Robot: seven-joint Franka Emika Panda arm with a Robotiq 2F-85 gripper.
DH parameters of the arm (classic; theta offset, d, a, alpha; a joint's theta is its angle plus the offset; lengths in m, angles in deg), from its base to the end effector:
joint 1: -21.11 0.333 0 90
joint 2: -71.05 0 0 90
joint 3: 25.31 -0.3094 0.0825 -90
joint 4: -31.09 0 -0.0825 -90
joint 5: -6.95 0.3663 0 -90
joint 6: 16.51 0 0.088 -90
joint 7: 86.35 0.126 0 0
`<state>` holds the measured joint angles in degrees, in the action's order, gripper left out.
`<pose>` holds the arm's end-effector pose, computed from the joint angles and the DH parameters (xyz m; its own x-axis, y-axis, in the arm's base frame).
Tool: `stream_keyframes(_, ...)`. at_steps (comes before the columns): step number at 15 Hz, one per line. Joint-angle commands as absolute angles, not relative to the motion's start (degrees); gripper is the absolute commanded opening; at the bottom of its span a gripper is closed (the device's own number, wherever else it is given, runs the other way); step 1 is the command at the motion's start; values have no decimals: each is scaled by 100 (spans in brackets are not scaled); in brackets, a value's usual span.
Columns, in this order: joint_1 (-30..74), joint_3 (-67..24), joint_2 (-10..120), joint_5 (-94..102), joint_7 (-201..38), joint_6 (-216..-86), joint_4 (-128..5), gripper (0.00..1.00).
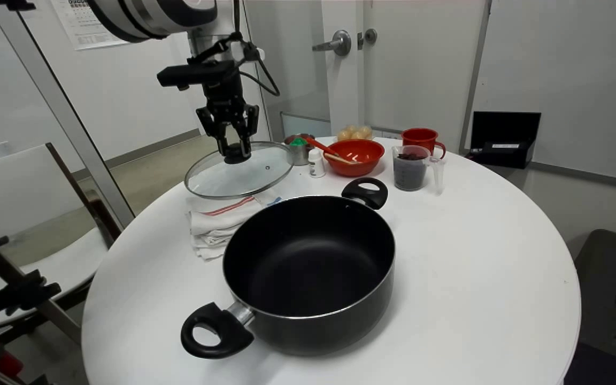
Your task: Take the lid off the pot
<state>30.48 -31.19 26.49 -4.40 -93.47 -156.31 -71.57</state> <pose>0.5949 0.1581 0.0981 0.8590 0.4959 -0.1270 0.5021 -0.8646 0.0206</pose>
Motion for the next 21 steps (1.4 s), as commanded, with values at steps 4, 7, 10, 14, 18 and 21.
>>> stream_keyframes(4, 2897, -3248, 1915, -271, -9879, -15040, -6207, 25)
stream_keyframes(7, 2932, -3197, 1801, -312, -9838, -15082, -6098, 25)
stream_keyframes(10, 2981, -3114, 1681, -352, -9743, -15074, -6002, 25)
stream_keyframes(14, 3036, -2994, 1477, -392, -9654, -14963, -5815, 25)
stream_keyframes(18, 3095, -2916, 1275, -427, -9623, -14814, -5598, 25)
stream_keyframes(21, 3120, -2909, 1196, -427, -9616, -14717, -5466, 25)
